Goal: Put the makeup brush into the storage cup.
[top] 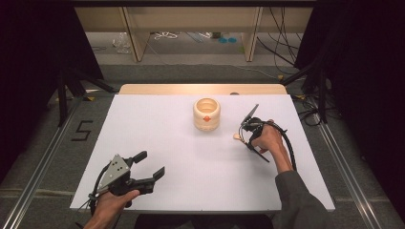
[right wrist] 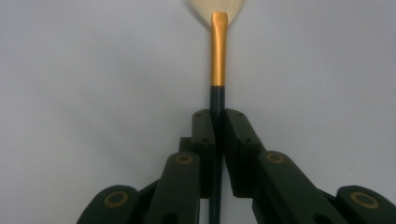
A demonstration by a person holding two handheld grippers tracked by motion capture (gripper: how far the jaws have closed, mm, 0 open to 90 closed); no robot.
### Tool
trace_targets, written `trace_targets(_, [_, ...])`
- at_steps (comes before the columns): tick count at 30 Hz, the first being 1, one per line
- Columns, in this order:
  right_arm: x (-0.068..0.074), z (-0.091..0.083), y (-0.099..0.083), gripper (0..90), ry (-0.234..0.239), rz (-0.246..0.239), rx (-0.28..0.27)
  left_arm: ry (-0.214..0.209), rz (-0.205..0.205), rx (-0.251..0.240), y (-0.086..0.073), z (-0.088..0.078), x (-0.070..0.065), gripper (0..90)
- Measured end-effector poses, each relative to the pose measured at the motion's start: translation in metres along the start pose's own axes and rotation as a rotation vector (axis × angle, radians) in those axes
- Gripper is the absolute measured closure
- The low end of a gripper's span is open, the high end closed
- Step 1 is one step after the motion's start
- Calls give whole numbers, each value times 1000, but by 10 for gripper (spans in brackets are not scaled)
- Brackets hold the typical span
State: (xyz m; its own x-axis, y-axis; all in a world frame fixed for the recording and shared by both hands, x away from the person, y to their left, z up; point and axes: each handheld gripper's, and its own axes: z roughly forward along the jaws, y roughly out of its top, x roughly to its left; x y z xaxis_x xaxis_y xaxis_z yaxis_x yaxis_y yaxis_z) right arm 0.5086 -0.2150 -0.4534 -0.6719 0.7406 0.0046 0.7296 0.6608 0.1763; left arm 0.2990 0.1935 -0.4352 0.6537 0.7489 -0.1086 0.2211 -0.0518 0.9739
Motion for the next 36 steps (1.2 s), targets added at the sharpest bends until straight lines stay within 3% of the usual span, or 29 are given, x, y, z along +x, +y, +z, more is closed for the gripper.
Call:
trace_targets(9, [0,-1,-1,832,10,2,-1,2,0,0,0,0,0,158])
trace_targets(14, [-1,-7,-2,833,34,-19,-49,9,-19,0,0,0,0,158])
trace_targets(16, [0,-13,-3,833,43,-4,-75,6,-19,-1,0,0,0,158])
trace_targets(17, [-2,-16,-5,832,44,-23,-96,6,-19,0,0,0,0,158])
trace_targets(19, [-4,-21,-7,832,44,-12,-120,3,0,1,0,0,0,158])
trace_targets(25, [-10,-43,-14,832,52,13,-271,6,-2,3,0,0,1,158])
trace_targets(28, [-10,-53,-17,832,49,25,-347,9,-8,0,0,0,1,158])
trace_targets(33, [-8,-63,-22,832,50,25,-427,10,-4,4,0,0,1,158])
trace_targets(34, [-6,-63,-22,832,55,33,-472,10,-4,5,0,0,1,158])
trace_targets(36, [-4,-68,-24,832,58,8,-494,8,-4,3,0,0,1,158])
